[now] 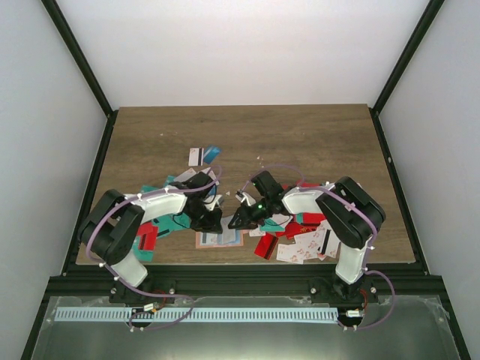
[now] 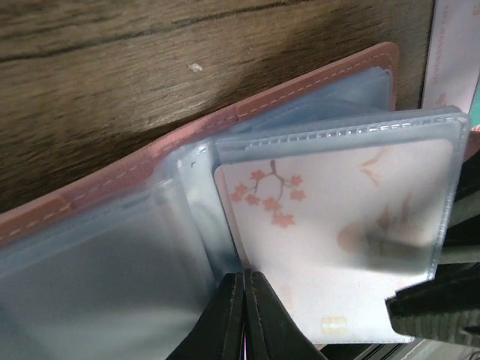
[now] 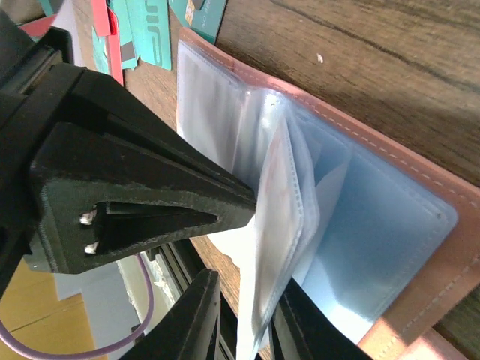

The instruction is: Put the credit cards into the card holder

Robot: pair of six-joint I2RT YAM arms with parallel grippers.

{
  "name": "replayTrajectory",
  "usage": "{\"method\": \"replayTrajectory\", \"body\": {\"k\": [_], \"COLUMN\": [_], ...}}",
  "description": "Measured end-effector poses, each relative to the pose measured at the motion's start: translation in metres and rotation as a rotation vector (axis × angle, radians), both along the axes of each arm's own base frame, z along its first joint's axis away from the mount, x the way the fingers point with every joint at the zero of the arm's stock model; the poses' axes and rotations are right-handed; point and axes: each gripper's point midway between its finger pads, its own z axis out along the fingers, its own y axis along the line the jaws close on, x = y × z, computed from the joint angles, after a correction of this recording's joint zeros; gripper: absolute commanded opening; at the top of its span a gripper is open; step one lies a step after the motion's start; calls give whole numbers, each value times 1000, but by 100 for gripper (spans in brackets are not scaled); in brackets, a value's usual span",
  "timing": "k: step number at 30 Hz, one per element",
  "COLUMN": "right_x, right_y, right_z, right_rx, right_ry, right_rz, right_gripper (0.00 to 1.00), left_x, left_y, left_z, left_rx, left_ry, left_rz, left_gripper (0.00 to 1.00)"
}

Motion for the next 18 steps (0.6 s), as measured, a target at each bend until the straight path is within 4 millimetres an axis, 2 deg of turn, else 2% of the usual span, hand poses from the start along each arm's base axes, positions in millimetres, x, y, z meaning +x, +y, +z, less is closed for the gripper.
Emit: {"method": "replayTrajectory", "body": {"k": [5, 13, 18], "right_x": [1, -1, -1], "right_y": [0, 2, 16], "right_z": [0, 1, 15], "right_rx": [-1, -7, 18], "right_ry": [4, 12, -14], "right_rz": [-4, 0, 27], "right_gripper": [22, 30, 36], "left_x": [1, 12, 13], "left_y": [4, 5, 15], "left_z": [14, 63, 77], "left_rx": [6, -44, -39], "left_ry": [-30, -137, -164], "left_rz": [23, 83, 129], "left_gripper": [4, 4, 4]}}
